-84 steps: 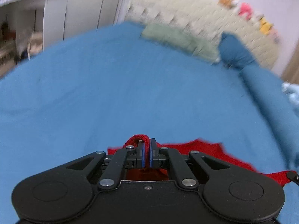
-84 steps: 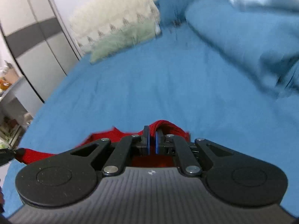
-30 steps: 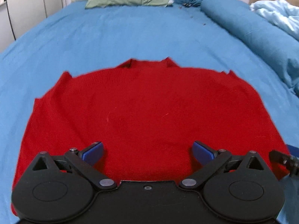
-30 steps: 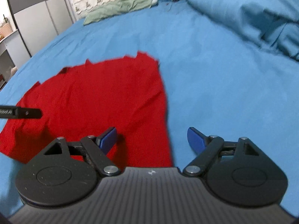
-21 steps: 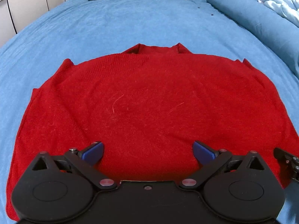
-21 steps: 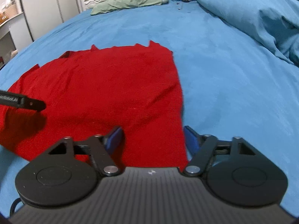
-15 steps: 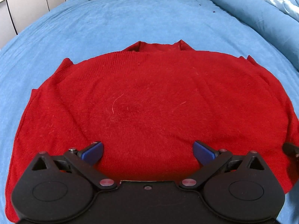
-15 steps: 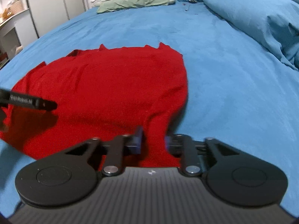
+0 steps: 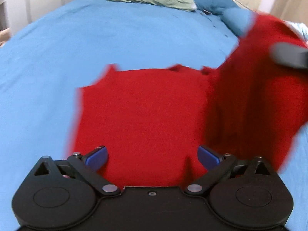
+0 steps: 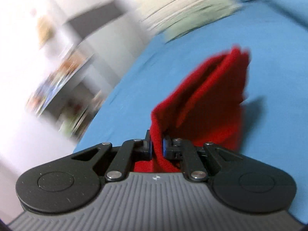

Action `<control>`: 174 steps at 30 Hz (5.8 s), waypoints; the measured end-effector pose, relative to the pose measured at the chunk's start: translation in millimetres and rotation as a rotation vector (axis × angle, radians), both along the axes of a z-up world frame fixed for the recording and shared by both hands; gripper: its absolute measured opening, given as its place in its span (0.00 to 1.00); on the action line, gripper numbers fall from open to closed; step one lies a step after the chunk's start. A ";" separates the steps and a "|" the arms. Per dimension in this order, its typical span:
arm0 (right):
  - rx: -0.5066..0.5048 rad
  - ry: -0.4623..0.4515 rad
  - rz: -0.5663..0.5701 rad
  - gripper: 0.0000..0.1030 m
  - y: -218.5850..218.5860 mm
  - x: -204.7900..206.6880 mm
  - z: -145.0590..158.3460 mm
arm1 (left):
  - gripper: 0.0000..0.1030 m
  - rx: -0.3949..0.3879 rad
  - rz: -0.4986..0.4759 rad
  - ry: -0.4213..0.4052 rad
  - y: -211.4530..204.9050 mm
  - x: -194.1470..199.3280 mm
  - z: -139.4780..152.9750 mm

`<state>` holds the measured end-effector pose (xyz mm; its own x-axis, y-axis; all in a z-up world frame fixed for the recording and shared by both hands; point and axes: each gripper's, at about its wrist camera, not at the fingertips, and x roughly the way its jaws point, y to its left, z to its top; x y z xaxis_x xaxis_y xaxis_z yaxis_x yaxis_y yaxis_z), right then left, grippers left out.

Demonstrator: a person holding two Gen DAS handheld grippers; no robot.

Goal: Fold small clothes

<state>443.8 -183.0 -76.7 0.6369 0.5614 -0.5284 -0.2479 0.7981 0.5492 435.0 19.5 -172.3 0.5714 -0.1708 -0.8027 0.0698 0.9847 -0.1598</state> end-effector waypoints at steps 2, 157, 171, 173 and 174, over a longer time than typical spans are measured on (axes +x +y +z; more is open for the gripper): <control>-0.075 0.012 0.145 0.24 56.8 11.6 -11.4 | 1.00 0.017 0.036 0.006 39.6 -24.5 -3.2; -0.505 -0.029 -0.453 1.00 -57.0 -338.5 49.0 | 1.00 0.220 -0.045 -0.254 -34.7 -286.6 132.6; -0.561 0.087 -0.410 1.00 5.2 -452.9 83.4 | 1.00 0.214 0.012 -0.248 -13.4 -402.0 150.3; -0.567 0.101 -0.408 1.00 9.1 -458.8 76.3 | 1.00 0.199 0.017 -0.239 -12.1 -403.9 147.6; -0.565 0.105 -0.408 1.00 10.5 -460.7 73.5 | 1.00 0.192 0.023 -0.237 -11.4 -404.4 148.1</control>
<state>-16.9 -172.5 -3.2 0.6676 -0.0900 -0.7390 0.1637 0.9861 0.0278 30.6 8.1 -24.1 0.7486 -0.0134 -0.6629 0.0604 0.9970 0.0480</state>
